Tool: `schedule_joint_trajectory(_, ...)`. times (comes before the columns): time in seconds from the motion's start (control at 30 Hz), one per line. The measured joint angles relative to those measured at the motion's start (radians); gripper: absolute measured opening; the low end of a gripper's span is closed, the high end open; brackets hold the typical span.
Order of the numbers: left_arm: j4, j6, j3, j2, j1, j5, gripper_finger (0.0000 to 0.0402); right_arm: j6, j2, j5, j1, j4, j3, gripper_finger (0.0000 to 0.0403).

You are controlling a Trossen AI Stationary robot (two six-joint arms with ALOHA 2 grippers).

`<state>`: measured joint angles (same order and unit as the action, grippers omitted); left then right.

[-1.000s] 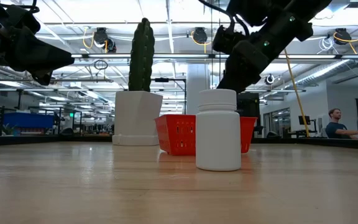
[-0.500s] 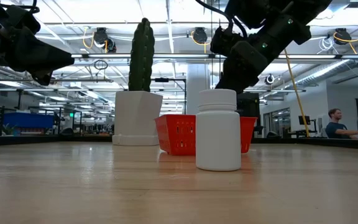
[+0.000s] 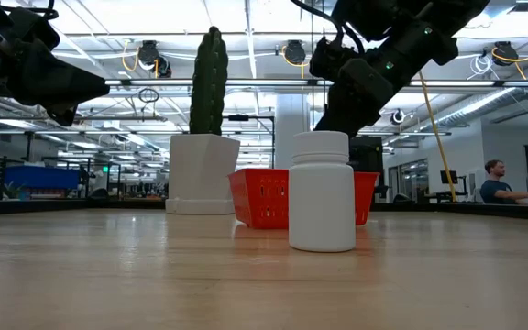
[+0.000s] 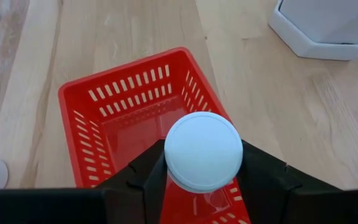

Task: Pick and place pill bottles into a basket
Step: Put the white medicine bottle into the red bin

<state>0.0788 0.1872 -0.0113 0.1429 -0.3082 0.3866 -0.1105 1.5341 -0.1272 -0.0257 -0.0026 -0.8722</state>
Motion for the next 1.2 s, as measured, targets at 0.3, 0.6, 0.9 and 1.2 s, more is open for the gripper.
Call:
schedule_joint_trajectory(0.3,0.000,0.000,0.000,0.000,0.000,0.000,0.0074,0.002,0.000,0.001,0.000,-0.001,0.000,0.0159)
schedule_joint_trajectory(0.6,0.000,0.000,0.000,0.000,0.000,0.000,0.0074,-0.004,0.000,0.027,-0.005,-0.008,-0.001,0.0158)
schedule_joint_trajectory(0.9,0.000,0.000,0.000,0.000,0.000,0.000,0.0074,-0.028,0.000,0.043,-0.004,-0.040,-0.002,0.0159)
schedule_joint_trajectory(1.2,0.000,0.000,0.000,0.000,0.000,0.000,0.0074,-0.035,0.075,0.074,0.000,-0.043,-0.002,0.0159)
